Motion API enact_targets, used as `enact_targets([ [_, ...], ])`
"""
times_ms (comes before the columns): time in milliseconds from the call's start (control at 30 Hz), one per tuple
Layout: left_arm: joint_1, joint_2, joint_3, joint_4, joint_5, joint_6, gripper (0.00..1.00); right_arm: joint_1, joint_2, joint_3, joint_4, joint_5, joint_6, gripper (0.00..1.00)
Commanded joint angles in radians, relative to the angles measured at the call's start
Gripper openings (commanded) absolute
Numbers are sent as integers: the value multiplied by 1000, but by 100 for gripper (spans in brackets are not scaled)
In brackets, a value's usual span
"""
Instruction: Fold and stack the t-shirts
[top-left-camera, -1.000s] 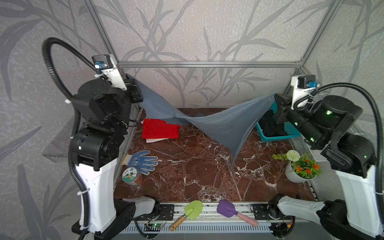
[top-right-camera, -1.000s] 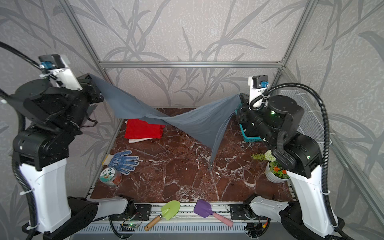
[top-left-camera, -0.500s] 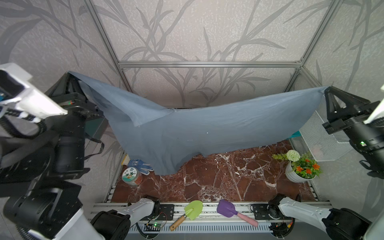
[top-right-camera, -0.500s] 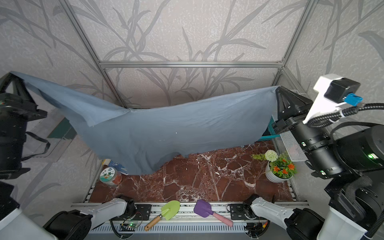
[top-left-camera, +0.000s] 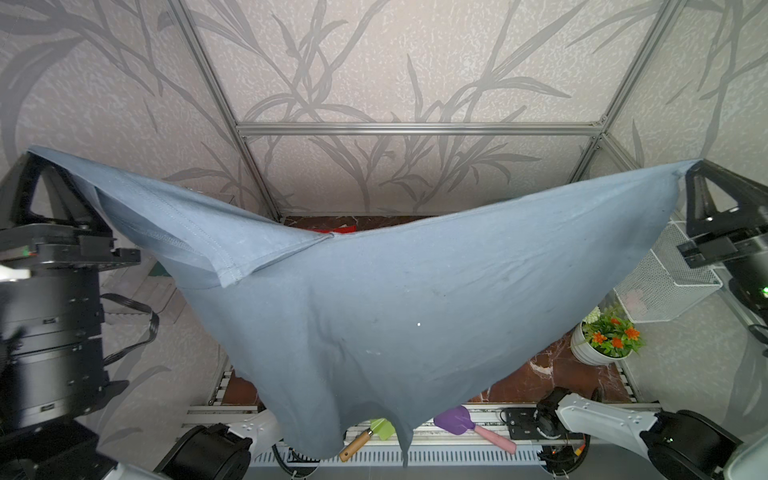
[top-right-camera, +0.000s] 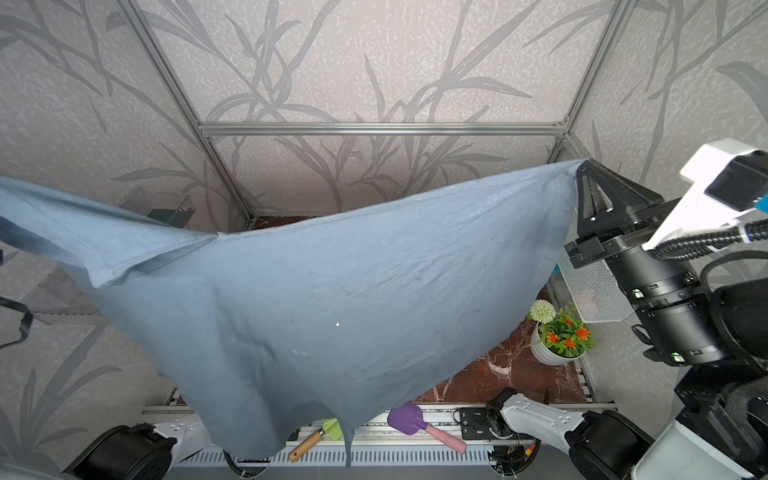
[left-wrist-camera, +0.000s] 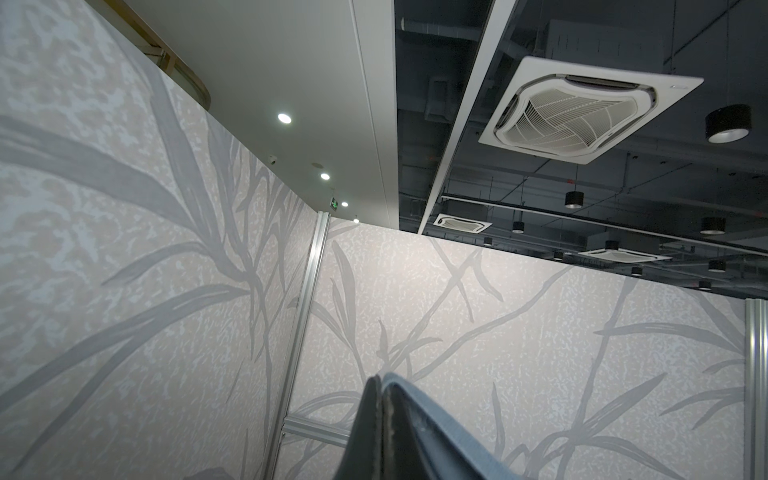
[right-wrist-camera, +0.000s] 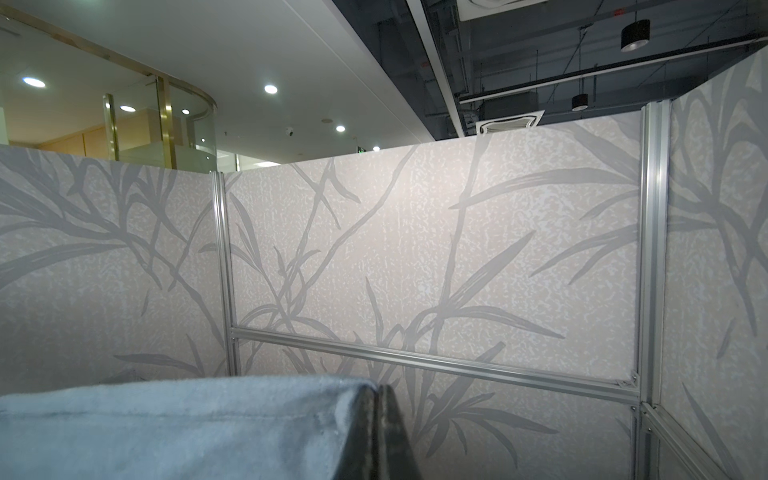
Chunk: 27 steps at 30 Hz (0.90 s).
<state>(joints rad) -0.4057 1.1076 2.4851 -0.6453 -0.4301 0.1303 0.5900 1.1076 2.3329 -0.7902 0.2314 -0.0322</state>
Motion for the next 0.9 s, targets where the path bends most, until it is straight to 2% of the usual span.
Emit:
enact_targets([
  [0, -55, 52, -76, 38, -139, 139, 0, -2, -19, -140, 52, 72, -13, 0],
  [133, -56, 21, -286, 27, -171, 101, 0, -1, -108, -433, 149, 129, -16, 0],
  [300, -54, -86, -694, 96, -174, 13, 0, -1, -190, -748, 245, 205, -31, 0],
  [433, -52, -206, -1018, 147, -174, -109, 0, -2, -246, -978, 303, 190, 3, 0],
  [533, -52, -254, -1196, 170, -183, -175, 0, -1, -283, -1179, 387, 176, 39, 0],
  [600, -51, -246, -1278, 198, -192, -192, 0, -1, -276, -1256, 431, 159, 55, 0],
  [733, -28, -163, -1337, 257, -206, -214, 0, -3, -215, -1340, 532, 153, 67, 0],
  [800, 13, -101, -1338, 291, -178, -232, 0, -8, -162, -1340, 571, 189, 59, 0],
  [867, 93, -2, -1316, 325, -98, -272, 0, -38, -87, -1314, 590, 211, 59, 0],
])
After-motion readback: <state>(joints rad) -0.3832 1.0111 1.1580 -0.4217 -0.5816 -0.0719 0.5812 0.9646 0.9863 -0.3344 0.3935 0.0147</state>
